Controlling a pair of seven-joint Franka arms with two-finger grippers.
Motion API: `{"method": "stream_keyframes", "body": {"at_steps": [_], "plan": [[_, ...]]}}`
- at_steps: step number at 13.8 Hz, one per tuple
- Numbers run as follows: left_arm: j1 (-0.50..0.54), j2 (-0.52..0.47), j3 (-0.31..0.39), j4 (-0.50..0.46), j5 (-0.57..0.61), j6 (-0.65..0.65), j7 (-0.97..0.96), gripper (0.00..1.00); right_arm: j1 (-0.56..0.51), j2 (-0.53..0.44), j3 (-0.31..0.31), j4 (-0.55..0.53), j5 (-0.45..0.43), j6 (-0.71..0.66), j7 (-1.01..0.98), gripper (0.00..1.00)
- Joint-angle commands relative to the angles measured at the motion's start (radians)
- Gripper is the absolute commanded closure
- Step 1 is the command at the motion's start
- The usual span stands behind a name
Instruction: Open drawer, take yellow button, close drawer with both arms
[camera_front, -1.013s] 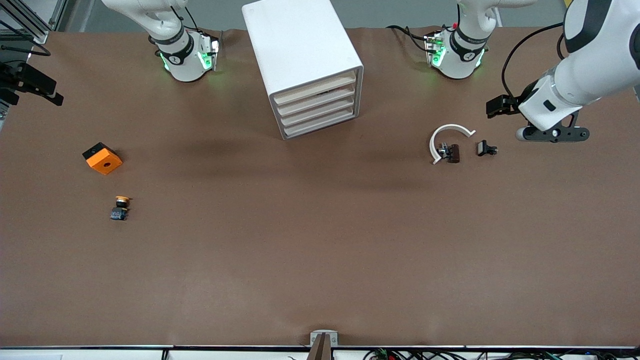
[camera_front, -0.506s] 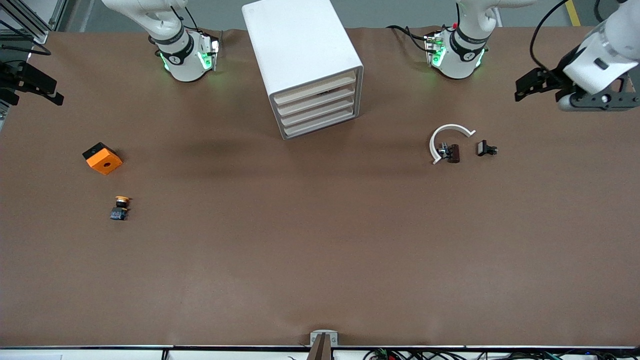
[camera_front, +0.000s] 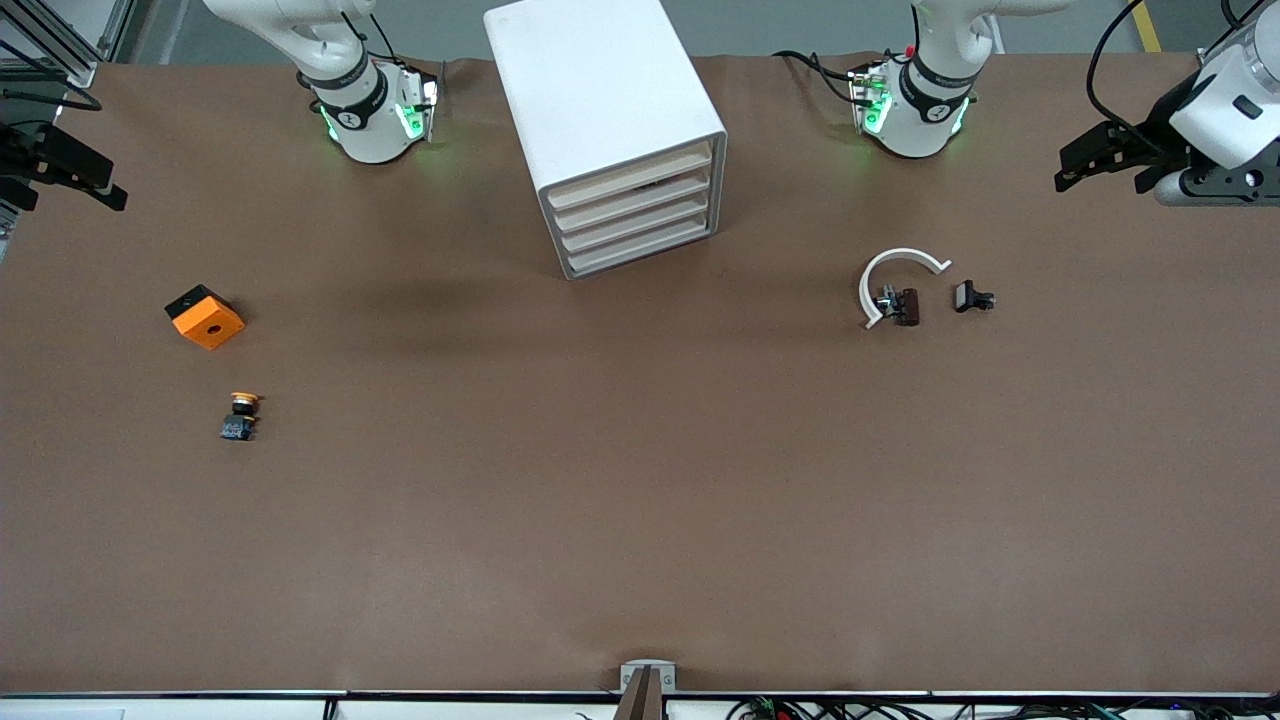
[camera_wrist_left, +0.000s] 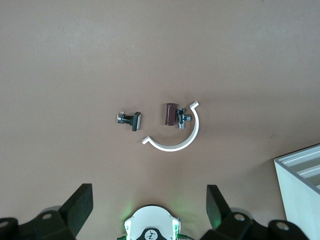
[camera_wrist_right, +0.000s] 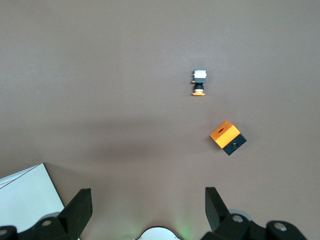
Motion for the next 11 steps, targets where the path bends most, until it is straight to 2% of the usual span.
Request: {"method": "stream_keyframes", "body": {"at_steps": [1, 5, 11], "plan": [[-0.002, 0.054, -0.014, 0.062, -0.011, -0.002, 0.000, 0.00, 0.012, -0.025, -0.004, -0.017, -0.011, 0.002, -0.003, 0.00], [0.043, 0.097, -0.109, 0.126, -0.008, -0.005, -0.011, 0.00, 0.012, -0.026, -0.002, -0.017, -0.011, 0.002, 0.008, 0.00], [0.069, 0.107, -0.114, 0.169, -0.011, -0.005, -0.006, 0.00, 0.009, -0.026, -0.007, -0.017, -0.011, 0.000, 0.033, 0.00]]}}
